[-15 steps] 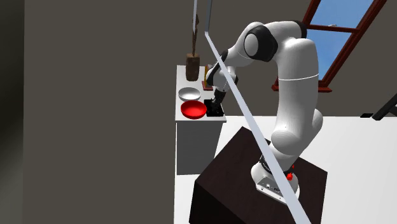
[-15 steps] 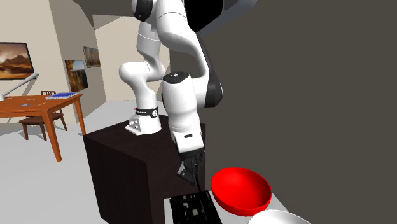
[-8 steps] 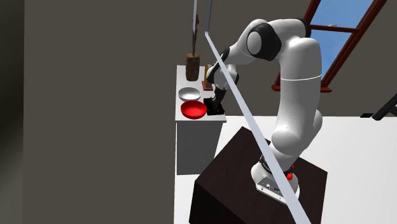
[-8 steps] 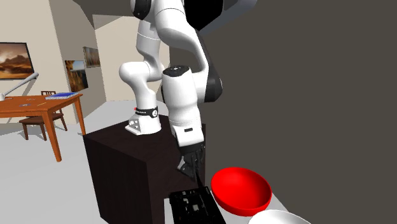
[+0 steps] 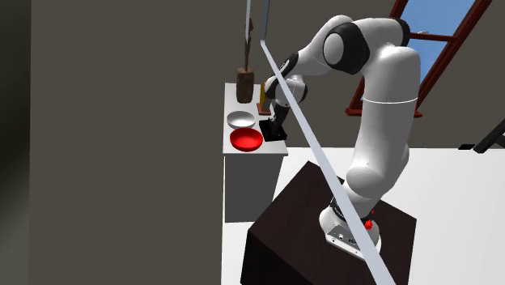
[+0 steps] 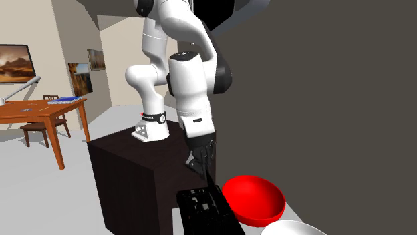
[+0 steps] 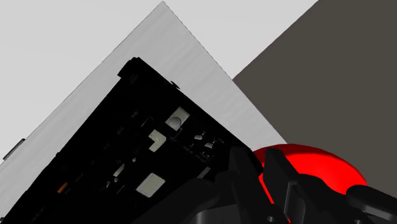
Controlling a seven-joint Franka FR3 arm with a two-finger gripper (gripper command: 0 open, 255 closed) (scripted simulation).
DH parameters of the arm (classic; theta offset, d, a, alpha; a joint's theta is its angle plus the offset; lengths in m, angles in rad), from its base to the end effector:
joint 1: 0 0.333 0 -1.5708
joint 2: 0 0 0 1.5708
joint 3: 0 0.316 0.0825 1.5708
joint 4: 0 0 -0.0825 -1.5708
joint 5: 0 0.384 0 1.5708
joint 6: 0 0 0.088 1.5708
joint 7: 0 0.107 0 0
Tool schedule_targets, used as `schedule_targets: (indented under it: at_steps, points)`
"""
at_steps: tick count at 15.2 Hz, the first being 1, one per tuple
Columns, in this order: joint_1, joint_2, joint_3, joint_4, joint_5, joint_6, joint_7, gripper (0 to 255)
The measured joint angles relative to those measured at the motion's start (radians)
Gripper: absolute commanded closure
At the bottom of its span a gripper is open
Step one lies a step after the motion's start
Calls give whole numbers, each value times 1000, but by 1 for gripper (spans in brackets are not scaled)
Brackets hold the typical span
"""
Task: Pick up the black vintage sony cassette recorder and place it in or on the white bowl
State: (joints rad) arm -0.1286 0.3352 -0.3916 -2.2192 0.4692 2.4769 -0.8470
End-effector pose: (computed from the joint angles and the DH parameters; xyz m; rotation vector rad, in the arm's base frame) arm 0.4713 -0.2742 0.2305 -3.0008 0.0494 -0.1108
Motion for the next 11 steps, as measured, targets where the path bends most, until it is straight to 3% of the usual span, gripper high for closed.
schedule_targets:
  at_steps: [11]
  points:
    - [32,-127,-49,3,-114,-108,92,255]
